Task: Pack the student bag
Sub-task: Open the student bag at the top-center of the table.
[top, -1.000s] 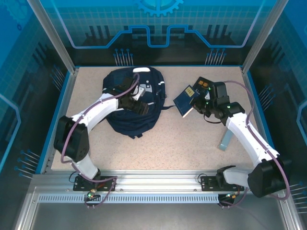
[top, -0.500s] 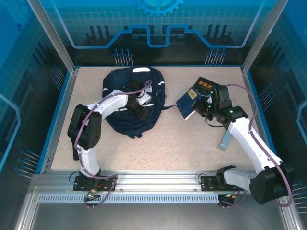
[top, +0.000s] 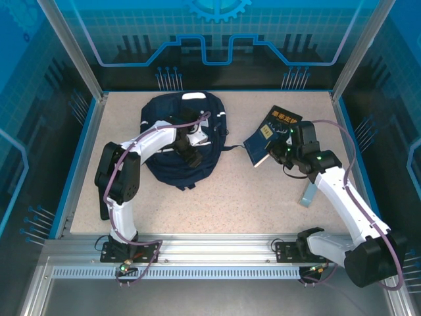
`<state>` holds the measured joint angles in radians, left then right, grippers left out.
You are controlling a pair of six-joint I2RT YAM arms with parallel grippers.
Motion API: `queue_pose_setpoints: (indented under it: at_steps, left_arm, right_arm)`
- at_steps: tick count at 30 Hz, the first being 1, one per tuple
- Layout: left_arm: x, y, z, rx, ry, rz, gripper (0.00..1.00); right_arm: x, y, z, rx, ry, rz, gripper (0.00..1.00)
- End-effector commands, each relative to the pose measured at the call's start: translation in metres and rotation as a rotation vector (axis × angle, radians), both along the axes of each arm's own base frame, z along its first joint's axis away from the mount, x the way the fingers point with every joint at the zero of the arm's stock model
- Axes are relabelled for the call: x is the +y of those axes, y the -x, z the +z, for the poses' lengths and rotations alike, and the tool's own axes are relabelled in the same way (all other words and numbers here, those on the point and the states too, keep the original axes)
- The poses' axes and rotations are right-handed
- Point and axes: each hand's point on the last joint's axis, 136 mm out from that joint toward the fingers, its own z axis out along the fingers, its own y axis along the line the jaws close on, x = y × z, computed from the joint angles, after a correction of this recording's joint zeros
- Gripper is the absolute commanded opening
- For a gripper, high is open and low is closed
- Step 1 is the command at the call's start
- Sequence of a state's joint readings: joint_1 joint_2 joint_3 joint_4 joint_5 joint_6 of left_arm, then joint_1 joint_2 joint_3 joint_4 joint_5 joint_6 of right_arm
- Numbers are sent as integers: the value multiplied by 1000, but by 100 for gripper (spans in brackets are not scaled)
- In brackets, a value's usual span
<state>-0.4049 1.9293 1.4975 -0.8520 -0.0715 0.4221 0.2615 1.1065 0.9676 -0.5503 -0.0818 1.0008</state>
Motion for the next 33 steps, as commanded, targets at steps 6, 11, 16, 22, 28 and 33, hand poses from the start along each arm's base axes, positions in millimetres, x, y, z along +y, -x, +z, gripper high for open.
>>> queue_pose_setpoints:
  at_steps: [6, 11, 16, 22, 28, 33]
  left_arm:
    - [14, -12, -3, -20, -92, -23, 79]
    - [23, -21, -10, -39, -161, -24, 78]
    - [21, -25, -7, -53, -158, -30, 73]
    - [18, -36, 13, -138, -148, -22, 44]
    - [7, -47, 48, -275, -93, -24, 20]
    - [-1, -56, 80, -396, -35, -13, 9]
  right_arm:
    - [2, 0, -2, 0, -10, -10, 0]
    - [4, -2, -5, 10, -19, -13, 0]
    - [6, -4, -6, 14, -25, -13, 0]
    - [7, -4, -7, 20, -30, -15, 0]
    - [7, -3, -6, 19, -27, -16, 0]
    - [5, 1, -3, 12, -20, -22, 0]
